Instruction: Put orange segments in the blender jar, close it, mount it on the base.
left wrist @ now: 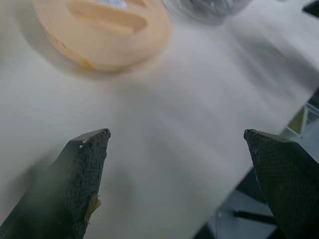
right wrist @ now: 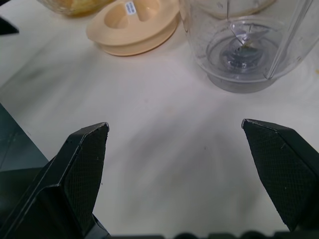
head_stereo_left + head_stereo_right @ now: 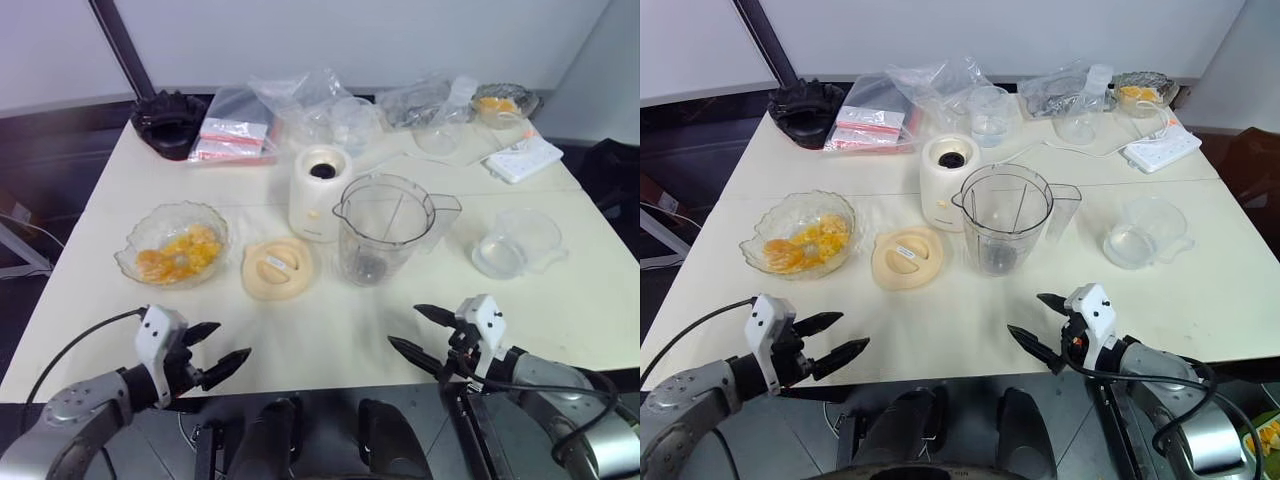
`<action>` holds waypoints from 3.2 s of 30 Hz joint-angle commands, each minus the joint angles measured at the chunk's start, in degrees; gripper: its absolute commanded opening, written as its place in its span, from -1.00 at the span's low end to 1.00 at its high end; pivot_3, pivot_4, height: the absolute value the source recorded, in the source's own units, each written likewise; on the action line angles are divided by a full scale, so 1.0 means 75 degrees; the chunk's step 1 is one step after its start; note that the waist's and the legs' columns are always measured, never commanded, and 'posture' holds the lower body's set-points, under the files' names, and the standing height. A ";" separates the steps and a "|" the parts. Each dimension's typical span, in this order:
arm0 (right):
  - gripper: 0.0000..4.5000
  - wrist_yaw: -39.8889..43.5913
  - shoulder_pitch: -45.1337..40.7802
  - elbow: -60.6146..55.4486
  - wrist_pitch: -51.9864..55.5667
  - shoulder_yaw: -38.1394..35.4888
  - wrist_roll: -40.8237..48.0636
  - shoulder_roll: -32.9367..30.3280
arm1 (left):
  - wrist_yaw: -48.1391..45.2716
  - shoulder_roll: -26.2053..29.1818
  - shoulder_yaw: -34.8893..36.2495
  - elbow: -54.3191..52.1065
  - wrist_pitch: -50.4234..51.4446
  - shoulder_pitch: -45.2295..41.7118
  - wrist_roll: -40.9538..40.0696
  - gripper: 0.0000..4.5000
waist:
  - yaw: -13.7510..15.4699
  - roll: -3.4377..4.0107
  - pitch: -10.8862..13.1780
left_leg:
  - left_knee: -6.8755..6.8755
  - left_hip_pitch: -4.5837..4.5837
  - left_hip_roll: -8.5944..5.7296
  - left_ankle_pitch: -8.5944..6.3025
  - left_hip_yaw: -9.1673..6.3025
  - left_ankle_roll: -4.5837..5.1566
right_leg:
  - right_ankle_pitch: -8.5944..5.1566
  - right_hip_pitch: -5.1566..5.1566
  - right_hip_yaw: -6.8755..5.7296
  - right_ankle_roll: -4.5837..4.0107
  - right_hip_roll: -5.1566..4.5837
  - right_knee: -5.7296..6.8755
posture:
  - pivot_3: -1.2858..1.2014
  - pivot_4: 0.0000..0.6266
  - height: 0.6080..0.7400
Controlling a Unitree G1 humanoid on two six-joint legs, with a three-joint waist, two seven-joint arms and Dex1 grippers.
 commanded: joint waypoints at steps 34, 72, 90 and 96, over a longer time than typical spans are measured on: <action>0.99 -0.0188 -0.0927 -0.1389 0.1511 -0.0240 0.0759 -0.0704 | 0.1028 0.1552 0.0498 -0.0264 0.2475 -0.1670 -0.0585 1.00 | 0.0155 -0.0010 -0.0005 | 0.0034 0.0010 0.0004 0.0001 0.0001 0.0001 | 0.0012 0.0005 -0.0019 -0.0015 0.0017 0.0039 | 0.03 -0.52 1.00; 0.99 -0.0832 -0.2583 -0.2240 0.2940 0.0101 0.2005 -0.1339 | -0.0531 0.0437 -0.3933 1.3378 -0.1678 -1.1180 0.6039 1.00 | 0.0153 -0.0199 0.0049 | 0.0059 0.0043 -0.0001 0.0010 0.0043 0.0024 | 0.0037 -0.0005 -0.0019 0.0037 0.0009 0.0114 | 0.03 -0.52 1.00; 1.00 -0.1365 -0.2195 -0.2478 0.2784 0.0285 0.1774 -0.1119 | -0.0003 0.0130 -0.3676 1.4023 -0.1755 -1.1082 0.6430 -0.99 | 0.0140 -0.0202 0.0040 | 0.0069 0.0060 0.0000 0.0010 0.0043 0.0025 | 0.0040 0.0005 -0.0018 0.0043 0.0014 0.0133 | 0.03 -0.52 1.00; 1.00 -0.1266 -0.2053 -0.2401 0.2616 0.0319 0.1585 -0.1132 | -0.0055 0.0687 -0.3891 1.3428 -0.1961 -1.1660 0.6904 -0.99 | 0.0128 -0.0213 0.0047 | 0.0071 0.0058 0.0003 0.0011 0.0044 0.0024 | 0.0041 0.0003 -0.0017 0.0044 0.0024 0.0135 | 0.03 -0.52 1.00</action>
